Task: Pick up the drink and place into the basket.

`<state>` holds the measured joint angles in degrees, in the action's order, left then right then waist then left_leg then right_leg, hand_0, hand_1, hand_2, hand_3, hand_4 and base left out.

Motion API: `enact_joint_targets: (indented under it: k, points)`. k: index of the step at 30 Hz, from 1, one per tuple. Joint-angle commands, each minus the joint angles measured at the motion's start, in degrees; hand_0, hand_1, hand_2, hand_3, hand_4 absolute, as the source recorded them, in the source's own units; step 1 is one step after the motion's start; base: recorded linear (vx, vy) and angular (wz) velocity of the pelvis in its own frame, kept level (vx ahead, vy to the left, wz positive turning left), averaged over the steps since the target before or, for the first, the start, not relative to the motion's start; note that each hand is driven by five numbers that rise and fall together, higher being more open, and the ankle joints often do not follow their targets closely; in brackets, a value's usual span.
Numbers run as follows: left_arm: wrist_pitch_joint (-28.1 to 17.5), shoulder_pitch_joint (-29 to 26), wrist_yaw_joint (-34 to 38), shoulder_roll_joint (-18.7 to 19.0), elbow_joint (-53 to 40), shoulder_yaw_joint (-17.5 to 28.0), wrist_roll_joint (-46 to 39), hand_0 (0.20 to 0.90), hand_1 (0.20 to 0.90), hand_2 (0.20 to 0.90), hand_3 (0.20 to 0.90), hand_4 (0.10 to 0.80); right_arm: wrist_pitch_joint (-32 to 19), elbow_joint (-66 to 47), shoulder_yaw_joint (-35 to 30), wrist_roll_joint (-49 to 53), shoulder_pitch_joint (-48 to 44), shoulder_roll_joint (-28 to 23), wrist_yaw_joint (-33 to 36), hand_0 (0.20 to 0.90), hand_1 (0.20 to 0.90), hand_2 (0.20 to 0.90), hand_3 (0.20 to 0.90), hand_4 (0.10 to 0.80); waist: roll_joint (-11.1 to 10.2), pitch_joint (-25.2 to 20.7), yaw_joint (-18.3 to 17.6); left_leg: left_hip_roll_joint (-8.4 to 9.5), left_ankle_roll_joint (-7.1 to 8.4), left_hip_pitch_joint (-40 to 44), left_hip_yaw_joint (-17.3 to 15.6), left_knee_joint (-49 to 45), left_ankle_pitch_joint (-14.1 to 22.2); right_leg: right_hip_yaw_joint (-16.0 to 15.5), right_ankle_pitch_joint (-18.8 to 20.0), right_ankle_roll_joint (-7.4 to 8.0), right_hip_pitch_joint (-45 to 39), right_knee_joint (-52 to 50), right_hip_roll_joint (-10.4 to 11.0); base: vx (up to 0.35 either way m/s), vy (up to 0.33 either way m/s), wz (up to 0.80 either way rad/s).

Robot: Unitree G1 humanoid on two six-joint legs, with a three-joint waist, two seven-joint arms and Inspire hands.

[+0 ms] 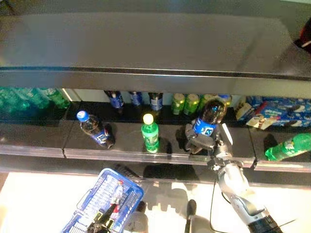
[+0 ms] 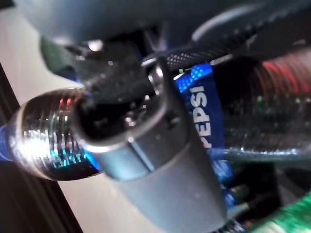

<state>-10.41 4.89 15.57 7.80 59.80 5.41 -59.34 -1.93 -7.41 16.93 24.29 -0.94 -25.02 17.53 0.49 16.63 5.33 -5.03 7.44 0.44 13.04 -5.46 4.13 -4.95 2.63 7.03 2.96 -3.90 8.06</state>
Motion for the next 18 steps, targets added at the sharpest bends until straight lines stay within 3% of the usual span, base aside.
enact_joint_targets:
  k: [1, 12, 14, 16, 17, 18]
  points:
    - [-5.78, 1.55, -1.62, 2.67, -2.45, 1.03, -2.14, 0.300, 0.300, 0.300, 0.200, 0.100, -8.88, -11.04, -3.50, 0.37, -2.85, -0.99, -0.94, 0.300, 0.300, 0.300, 0.200, 0.100, -0.94, -7.23, -1.66, 0.43, -2.61, -2.87, -1.87, 4.54, -8.35, 1.38, -8.06, -4.92, -4.31, -4.13, -4.54, -0.106, -0.133, 0.01]
    - [-7.18, 1.06, -2.33, 2.55, -3.99, 1.88, -3.43, 0.300, 0.300, 0.300, 0.200, 0.100, -7.23, -9.80, -3.40, 3.40, -1.78, -2.20, -7.18, 0.300, 0.300, 0.300, 0.200, 0.100, -0.93, -6.63, -1.02, -3.98, -0.23, -4.13, -3.37, 8.41, -14.54, -0.59, -9.49, -6.30, -5.30, -5.25, -8.16, -0.075, -0.153, 0.07]
    - [-6.60, 1.05, -1.69, 2.94, -4.68, 2.10, -2.80, 0.300, 0.300, 0.300, 0.200, 0.100, -7.26, -9.41, -2.97, 3.58, -1.29, -1.88, -7.40, 0.300, 0.300, 0.300, 0.200, 0.100, -0.92, -6.30, -1.04, -5.12, 0.43, -4.88, -7.06, 9.30, -16.79, -2.35, -8.96, -6.30, -6.50, -4.08, -8.40, -0.070, -0.157, 0.31]
    - [-5.74, 0.93, -1.69, 3.30, -4.78, 2.30, -1.33, 0.300, 0.300, 0.300, 0.200, 0.100, -8.27, -9.07, -3.20, 3.44, -0.32, -1.62, -6.64, 0.300, 0.300, 0.300, 0.200, 0.100, -0.87, -6.26, -1.95, -6.62, 1.06, -5.53, -14.62, 9.97, -17.94, -5.41, -8.36, -6.13, -7.76, -2.87, -7.99, -0.078, -0.088, 0.83]
    - [-5.47, 0.89, -1.75, 3.39, -4.86, 2.22, -1.08, 0.300, 0.300, 0.300, 0.200, 0.100, -8.45, -9.06, -3.27, 3.31, -0.06, -1.57, -6.45, 0.300, 0.300, 0.300, 0.200, 0.100, -0.84, -6.28, -2.17, -6.83, 1.20, -5.56, -16.13, 9.97, -18.15, -6.01, -8.31, -6.09, -7.95, -2.75, -7.88, -0.099, -0.034, 0.74]
    - [-4.90, 0.80, -1.94, 3.54, -5.04, 2.09, -0.13, 0.300, 0.300, 0.300, 0.200, 0.100, -9.48, -9.11, -3.54, 2.71, 1.25, -1.36, -6.97, 0.300, 0.300, 0.300, 0.200, 0.100, -0.59, -6.32, -3.07, -7.37, 1.81, -6.14, -20.76, 8.96, -19.75, -7.89, -8.26, -6.14, -8.51, -2.39, -7.62, -0.103, -0.012, 0.78]
